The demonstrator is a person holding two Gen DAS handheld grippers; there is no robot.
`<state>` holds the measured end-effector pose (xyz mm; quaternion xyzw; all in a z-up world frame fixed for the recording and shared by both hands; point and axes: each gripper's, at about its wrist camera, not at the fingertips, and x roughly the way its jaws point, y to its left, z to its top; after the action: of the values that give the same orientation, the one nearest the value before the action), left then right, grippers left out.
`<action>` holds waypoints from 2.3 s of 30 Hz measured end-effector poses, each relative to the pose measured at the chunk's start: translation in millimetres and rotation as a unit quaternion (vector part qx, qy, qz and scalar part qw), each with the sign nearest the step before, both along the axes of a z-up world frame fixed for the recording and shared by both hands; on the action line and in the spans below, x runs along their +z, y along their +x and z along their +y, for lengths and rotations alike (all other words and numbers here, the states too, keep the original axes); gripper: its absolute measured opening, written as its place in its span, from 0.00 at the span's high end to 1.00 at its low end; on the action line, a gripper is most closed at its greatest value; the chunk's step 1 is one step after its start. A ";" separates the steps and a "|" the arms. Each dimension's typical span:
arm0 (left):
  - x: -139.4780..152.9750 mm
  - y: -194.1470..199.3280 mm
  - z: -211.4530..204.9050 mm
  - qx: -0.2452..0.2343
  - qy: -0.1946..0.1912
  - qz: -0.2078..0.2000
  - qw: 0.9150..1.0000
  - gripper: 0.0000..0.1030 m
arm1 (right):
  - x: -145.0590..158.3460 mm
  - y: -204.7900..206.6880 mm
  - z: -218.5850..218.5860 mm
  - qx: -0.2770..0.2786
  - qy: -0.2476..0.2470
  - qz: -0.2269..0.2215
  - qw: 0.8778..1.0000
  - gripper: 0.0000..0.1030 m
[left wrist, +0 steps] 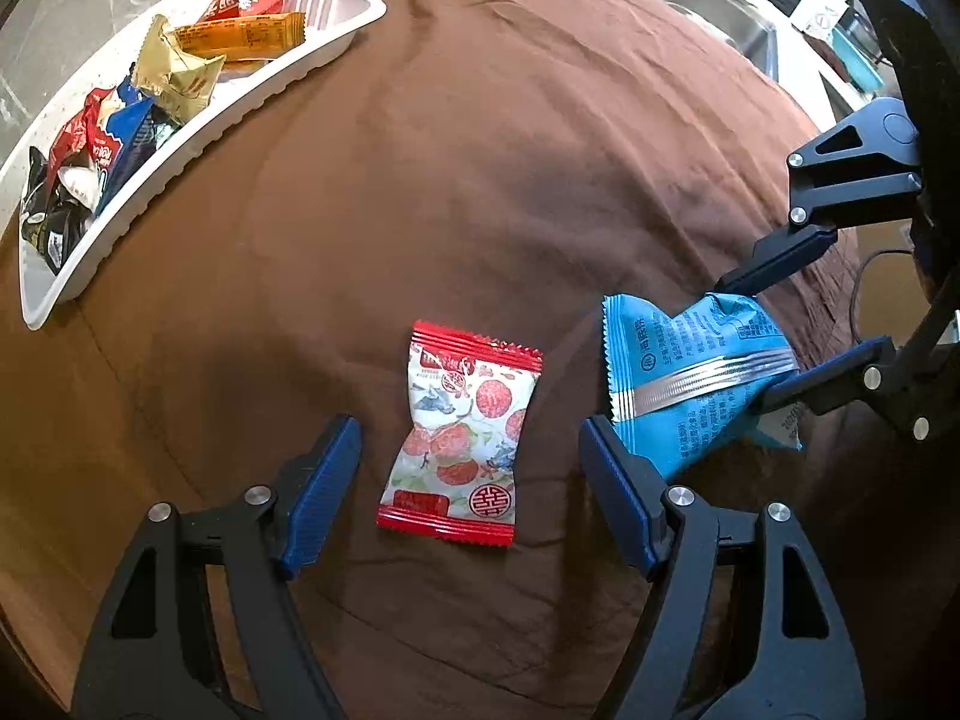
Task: Organize snacks
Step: 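Move both tools back to the white-and-red candy packet and blue bag, then grasp the white-and-red candy packet with the left tool while the right tool grasps the blue bag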
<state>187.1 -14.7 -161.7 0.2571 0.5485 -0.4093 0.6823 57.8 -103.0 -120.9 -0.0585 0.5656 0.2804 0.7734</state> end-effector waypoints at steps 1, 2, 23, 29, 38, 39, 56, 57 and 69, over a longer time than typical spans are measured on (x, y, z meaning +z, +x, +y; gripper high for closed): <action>-0.8 -0.6 -0.2 -0.002 0.002 -0.003 1.000 0.28 | -0.6 0.7 0.3 -0.001 0.000 0.001 1.000 0.56; -0.9 0.4 1.5 -0.005 0.005 -0.007 1.000 0.28 | -1.3 1.1 0.8 -0.002 0.000 0.001 1.000 0.56; 3.6 8.3 16.8 0.023 0.003 -0.038 0.999 0.67 | -8.1 -2.5 14.2 0.008 -0.007 0.008 1.000 0.47; 6.2 12.0 24.4 0.040 -0.011 -0.024 0.999 0.68 | -8.4 -1.1 11.7 -0.002 0.010 0.007 1.000 0.53; 19.9 13.6 43.4 0.077 -0.055 0.006 0.996 0.68 | -1.4 9.3 -12.4 -0.046 0.066 0.023 0.996 0.56; 21.3 14.4 46.1 0.080 -0.059 0.011 0.995 0.68 | -0.4 11.4 -15.2 -0.053 0.074 0.025 0.996 0.56; 68.6 52.3 84.6 0.149 -0.136 0.040 0.979 0.70 | 26.5 49.8 -54.9 -0.134 0.180 0.023 0.974 0.56; 69.5 52.5 86.8 0.147 -0.138 0.045 0.978 0.70 | 27.6 52.9 -56.3 -0.134 0.181 0.023 0.974 0.56; 28.8 12.5 52.3 0.067 -0.058 0.044 0.995 0.63 | 17.4 58.2 -49.3 -0.127 0.163 0.028 0.978 0.56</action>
<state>199.6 37.6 -132.9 0.1618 0.5691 -0.4051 0.6970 116.0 -152.3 -103.5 0.1486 0.5366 0.2703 0.7854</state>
